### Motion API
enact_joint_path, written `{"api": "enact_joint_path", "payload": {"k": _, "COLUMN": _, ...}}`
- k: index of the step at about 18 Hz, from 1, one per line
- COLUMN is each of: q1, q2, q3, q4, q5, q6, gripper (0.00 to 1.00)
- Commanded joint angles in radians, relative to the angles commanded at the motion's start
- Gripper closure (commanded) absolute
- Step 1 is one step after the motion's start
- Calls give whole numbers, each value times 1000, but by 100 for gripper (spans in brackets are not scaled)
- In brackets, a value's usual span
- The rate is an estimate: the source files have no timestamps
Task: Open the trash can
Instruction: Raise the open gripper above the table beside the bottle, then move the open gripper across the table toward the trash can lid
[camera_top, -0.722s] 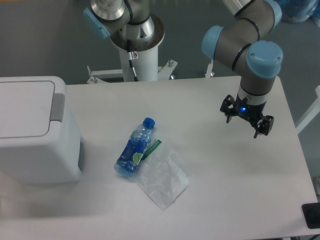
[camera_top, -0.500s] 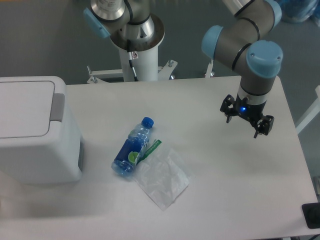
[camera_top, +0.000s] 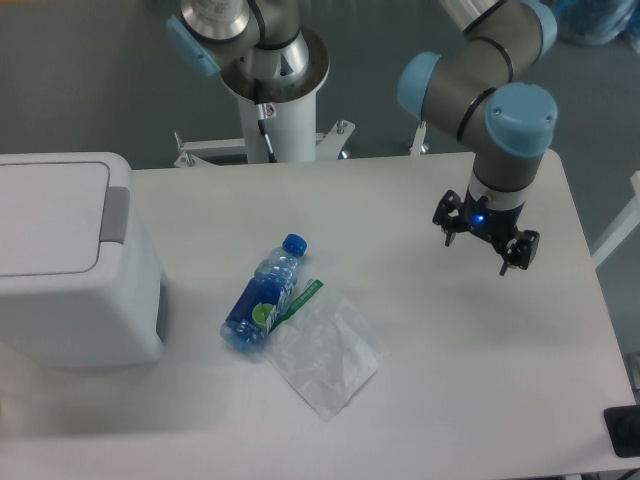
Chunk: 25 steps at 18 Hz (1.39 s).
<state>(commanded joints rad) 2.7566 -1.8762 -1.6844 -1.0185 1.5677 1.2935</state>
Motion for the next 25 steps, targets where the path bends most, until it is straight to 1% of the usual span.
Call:
{"api": "enact_joint_path", "payload": {"k": 2, "q1": -18, "q2": 17, "q3": -6, "q4": 0, "q5": -2, "q6": -109, "gripper": 0}}
{"api": "enact_joint_path", "payload": {"k": 5, "q1": -52, "q2": 20, "q3": 3, "q4": 1, "q5": -2, "q6": -132, "gripper": 0}}
{"api": "enact_joint_path", "payload": {"k": 6, "q1": -58, "q2": 20, "q3": 26, "q4": -8, "q5": -6, "q6": -132, "gripper": 0}}
{"api": "enact_joint_path", "payload": {"k": 8, "q1": -89, "q2": 22, "q3": 63, "q4": -60, "q5": -21, "q6": -140, "gripper": 0}}
{"api": "enact_joint_path", "payload": {"k": 10, "q1": -113, "q2": 38, "q3": 98, "q4": -115, "q5": -52, "q6": -209, "gripper": 0}}
{"api": "enact_joint_path", "payload": {"k": 12, "q1": -129, "q2": 61, "q3": 124, "q4": -173, "q5": -128, "q6": -298, "gripper": 0}}
{"api": "enact_joint_path", "payload": {"k": 16, "q1": -172, "q2": 107, "q3": 123, "q4": -178, "q5": -247, "q6": -430, "gripper": 0}}
{"api": "enact_joint_path", "payload": {"k": 18, "q1": -186, "q2": 135, "q3": 124, "q4": -183, "q5": -290, "q6": -474, "gripper": 0}}
{"api": "enact_joint_path", "payload": {"k": 19, "q1": -195, "q2": 144, "q3": 121, "q4": -186, "q5": -307, "q6": -523, "gripper": 0}}
{"api": "enact_joint_path", "payload": {"k": 21, "q1": -235, "q2": 163, "q3": 117, "q4": -198, "q5": -316, "q6": -615, "gripper": 0}}
{"api": "enact_joint_path", "payload": {"k": 23, "q1": -264, "q2": 169, "q3": 117, "q4": -218, "q5": -318, "q6": -672, "gripper": 0}}
{"api": "enact_joint_path", "payload": {"k": 25, "q1": -285, "q2": 181, "q3": 118, "q4": -219, "q5": -337, "q6": -726, "gripper": 0}}
